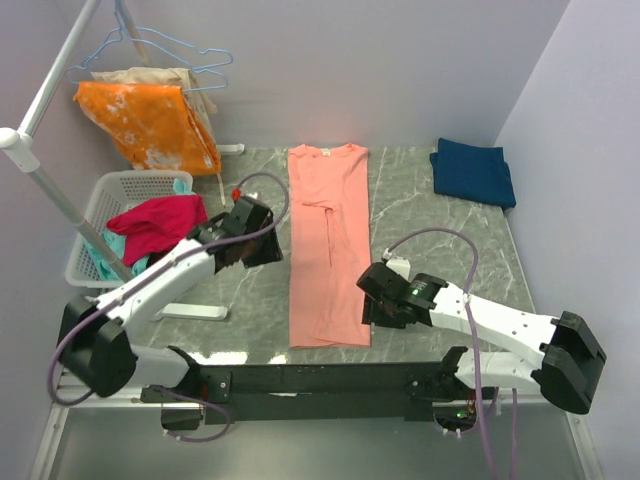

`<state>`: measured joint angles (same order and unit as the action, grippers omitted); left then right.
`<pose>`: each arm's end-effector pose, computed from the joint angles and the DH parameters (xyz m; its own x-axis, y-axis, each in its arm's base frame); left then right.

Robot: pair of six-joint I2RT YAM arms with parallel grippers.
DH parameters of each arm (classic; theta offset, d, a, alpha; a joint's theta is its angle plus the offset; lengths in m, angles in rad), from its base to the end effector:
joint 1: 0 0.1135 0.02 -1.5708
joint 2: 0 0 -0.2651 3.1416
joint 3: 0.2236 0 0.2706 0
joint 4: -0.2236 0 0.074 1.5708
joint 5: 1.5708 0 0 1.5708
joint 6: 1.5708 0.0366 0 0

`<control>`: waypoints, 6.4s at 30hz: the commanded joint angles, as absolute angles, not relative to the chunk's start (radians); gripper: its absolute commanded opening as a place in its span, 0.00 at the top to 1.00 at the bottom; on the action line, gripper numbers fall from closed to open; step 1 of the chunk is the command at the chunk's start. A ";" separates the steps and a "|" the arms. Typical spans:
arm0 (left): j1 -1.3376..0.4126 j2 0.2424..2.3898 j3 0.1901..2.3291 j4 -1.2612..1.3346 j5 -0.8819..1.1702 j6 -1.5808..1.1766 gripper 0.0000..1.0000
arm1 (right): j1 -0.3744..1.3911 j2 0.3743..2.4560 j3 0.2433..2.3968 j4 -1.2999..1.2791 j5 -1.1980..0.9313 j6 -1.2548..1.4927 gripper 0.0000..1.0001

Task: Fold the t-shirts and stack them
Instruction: Fold the tshirt

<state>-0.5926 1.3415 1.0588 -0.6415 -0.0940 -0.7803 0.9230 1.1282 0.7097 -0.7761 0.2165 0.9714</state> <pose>0.2478 -0.1627 0.2675 -0.8287 -0.2864 -0.4809 -0.1039 0.9230 -0.3706 0.1344 0.1645 0.1986 -0.9203 0.1202 -0.3722 0.0509 0.9803 0.1906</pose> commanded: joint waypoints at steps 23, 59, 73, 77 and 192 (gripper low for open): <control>-0.972 1.460 0.870 -0.611 -0.095 -1.091 0.55 | 1.023 1.345 0.742 -0.670 0.149 0.974 0.61; -1.031 1.614 0.772 -0.670 -0.095 -1.124 0.57 | 1.017 1.289 0.663 -0.882 0.274 1.083 0.62; -1.031 1.611 0.746 -0.649 -0.072 -1.138 0.58 | 1.020 1.230 0.663 -0.882 0.281 1.085 0.76; -1.032 1.611 0.741 -0.644 -0.067 -1.138 0.58 | 1.019 1.152 0.686 -0.870 0.291 1.059 0.52; -1.120 1.586 0.916 -0.683 -0.092 -1.235 0.51 | 1.026 1.387 0.630 -0.712 0.176 1.009 1.00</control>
<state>-1.1145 1.5494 0.8799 -0.6746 -0.0948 -1.2381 1.0229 1.3590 0.6781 -0.7029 0.1638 1.0119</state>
